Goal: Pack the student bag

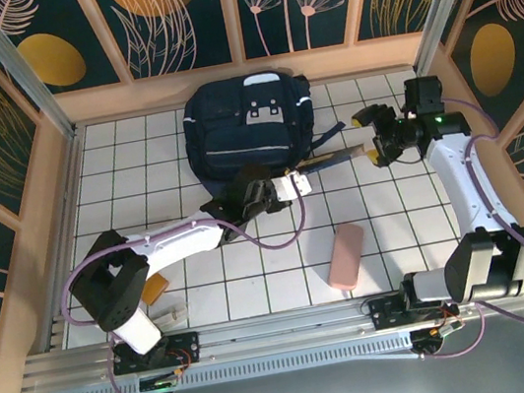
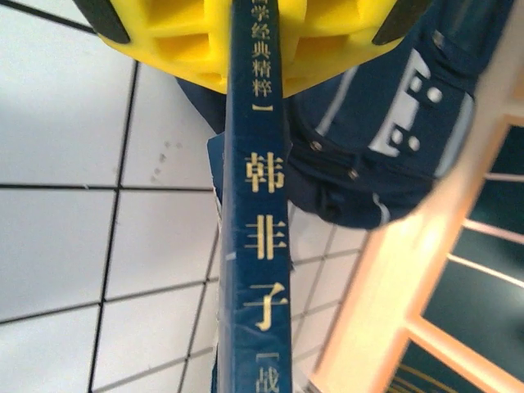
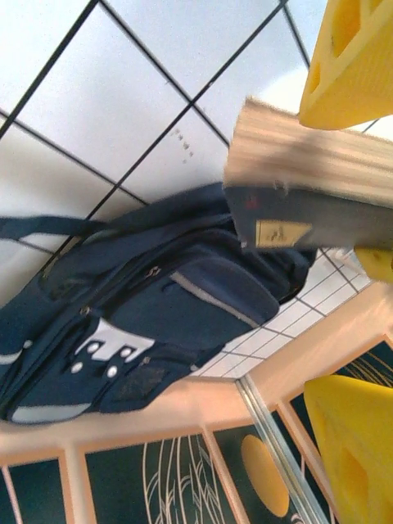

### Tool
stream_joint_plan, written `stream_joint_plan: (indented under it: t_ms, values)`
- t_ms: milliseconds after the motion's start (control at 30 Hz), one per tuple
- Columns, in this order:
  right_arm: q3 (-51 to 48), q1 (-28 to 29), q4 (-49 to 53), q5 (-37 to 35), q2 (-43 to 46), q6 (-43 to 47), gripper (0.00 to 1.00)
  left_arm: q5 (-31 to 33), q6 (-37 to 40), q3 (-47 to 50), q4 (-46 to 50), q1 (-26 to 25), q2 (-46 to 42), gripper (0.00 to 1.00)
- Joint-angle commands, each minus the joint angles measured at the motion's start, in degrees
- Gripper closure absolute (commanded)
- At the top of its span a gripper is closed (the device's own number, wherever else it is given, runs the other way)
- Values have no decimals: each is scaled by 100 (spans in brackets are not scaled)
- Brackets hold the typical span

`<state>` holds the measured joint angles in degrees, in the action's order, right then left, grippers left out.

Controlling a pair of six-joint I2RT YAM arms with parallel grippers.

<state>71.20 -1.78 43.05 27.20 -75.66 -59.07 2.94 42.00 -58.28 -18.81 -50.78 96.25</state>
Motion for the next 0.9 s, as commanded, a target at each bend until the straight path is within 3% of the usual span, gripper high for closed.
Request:
stream_joint_plan:
  t_ms: [0, 333, 433, 567, 633, 667, 700, 733, 767, 800, 867]
  values:
    - [-30, 28, 842, -641, 149, 119, 20, -225, 399, -10, -874, 32, -133, 100]
    - [-898, 49, 405, 298, 498, -214, 20, -268, 598, 57, -1196, 25, -97, 100]
    - [-956, 53, -14, 755, 533, -399, 27, -487, 598, 124, -1304, 31, -123, 100]
    - [-945, 42, -233, 954, 608, -577, 59, -803, 504, 150, -1210, 42, -174, 100]
    - [-950, 32, -384, 1036, 702, -645, 83, -782, 300, 126, -1204, 66, -185, 100]
    - [-959, 35, -460, 1057, 745, -654, 89, -741, 142, 111, -1205, 90, -185, 95]
    - [-966, 33, -583, 1094, 797, -659, 99, -733, -60, 90, -1185, 129, -206, 75]
    - [-991, 44, -790, 1183, 857, -616, 100, -750, -298, 57, -1137, 164, -240, 49]
    - [-1023, 40, -1042, 1272, 914, -540, 100, -783, -567, 12, -1037, 191, -289, 34]
    - [-1068, 38, -1412, 1417, 997, -452, 100, -911, -926, -127, -688, 207, -389, 22]
    - [-1188, 76, -2219, 1414, 1232, -360, 100, -1200, -1970, -516, 90, 214, -524, 11]
